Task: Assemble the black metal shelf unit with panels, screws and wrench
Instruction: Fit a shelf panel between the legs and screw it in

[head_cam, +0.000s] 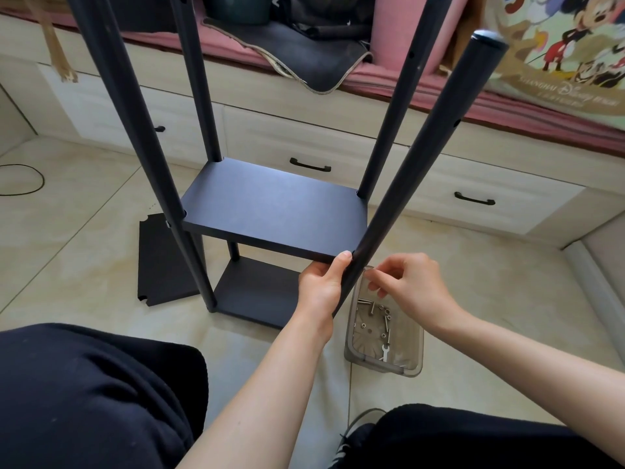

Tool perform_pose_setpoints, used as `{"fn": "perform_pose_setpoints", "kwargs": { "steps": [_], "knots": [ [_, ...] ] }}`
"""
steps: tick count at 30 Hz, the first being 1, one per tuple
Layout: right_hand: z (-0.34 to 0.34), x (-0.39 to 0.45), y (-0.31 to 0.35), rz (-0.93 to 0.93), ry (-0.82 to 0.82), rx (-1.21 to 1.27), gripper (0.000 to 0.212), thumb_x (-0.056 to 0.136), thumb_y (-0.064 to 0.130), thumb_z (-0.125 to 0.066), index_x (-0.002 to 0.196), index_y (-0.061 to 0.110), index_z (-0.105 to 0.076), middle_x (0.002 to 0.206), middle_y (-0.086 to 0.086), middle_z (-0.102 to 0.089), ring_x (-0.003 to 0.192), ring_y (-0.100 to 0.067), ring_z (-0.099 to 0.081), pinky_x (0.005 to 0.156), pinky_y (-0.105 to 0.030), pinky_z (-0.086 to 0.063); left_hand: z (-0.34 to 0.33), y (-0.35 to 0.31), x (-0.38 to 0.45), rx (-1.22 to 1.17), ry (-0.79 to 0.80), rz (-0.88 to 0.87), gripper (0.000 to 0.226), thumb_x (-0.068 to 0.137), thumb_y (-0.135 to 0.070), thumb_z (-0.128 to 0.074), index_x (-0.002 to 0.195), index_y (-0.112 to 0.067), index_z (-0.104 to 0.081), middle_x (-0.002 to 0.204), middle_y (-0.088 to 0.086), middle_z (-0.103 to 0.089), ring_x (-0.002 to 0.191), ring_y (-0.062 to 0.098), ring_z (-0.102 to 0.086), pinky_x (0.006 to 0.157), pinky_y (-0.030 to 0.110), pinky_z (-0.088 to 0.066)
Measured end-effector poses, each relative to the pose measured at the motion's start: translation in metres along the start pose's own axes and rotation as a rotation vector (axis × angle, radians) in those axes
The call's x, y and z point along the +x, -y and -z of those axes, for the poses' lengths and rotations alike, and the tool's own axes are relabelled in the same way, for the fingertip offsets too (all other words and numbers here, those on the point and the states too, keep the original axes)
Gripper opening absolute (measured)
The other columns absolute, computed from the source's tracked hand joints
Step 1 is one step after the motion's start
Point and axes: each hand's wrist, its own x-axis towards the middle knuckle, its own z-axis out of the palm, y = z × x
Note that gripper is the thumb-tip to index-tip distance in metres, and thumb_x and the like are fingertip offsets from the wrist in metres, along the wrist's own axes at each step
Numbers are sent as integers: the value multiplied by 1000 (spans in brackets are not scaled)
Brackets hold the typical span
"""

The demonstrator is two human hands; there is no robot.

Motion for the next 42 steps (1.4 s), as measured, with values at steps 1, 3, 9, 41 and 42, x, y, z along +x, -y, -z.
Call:
{"fn": "perform_pose_setpoints", "kwargs": {
  "steps": [1,3,9,41,42],
  "knots": [
    [0,0,0,5,-11,-15,21,86,26,-73,66,23,-70,60,7,-70,56,-9,-67,65,-39,-59,0,0,1,-1,0,0,24,93,-35,-70,100,-13,-76,89,2,-77,97,24,-72,98,42,-54],
    [-1,1,0,5,-22,-36,20,86,27,-74,67,23,-70,60,6,-70,56,-9,-67,65,-39,-59,0,1,1,3,-3,0,25,93,-37,-70,100,-14,-76,89,2,-77,95,23,-71,96,41,-55],
    [0,2,2,175,-19,-331,19,88,31,-72,82,13,-72,75,-3,-70,71,-22,-64,69,-41,-54,2,5,5,-23,-1,-1,23,91,-39,-72,97,-16,-76,89,2,-77,97,25,-70,95,43,-54],
    [1,8,-5,118,12,-155,20,87,31,-73,73,18,-73,63,8,-68,60,-8,-62,56,-20,-47,0,8,9,-92,40,-19,21,95,-30,-68,100,-11,-74,85,2,-76,83,16,-70,90,37,-53],
    [1,8,-5,115,6,-153,22,87,33,-73,70,18,-72,61,8,-67,58,-8,-61,53,-18,-44,-1,8,8,-97,41,-18,20,95,-29,-68,100,-11,-73,84,1,-76,83,16,-70,91,37,-52]
  ]
}}
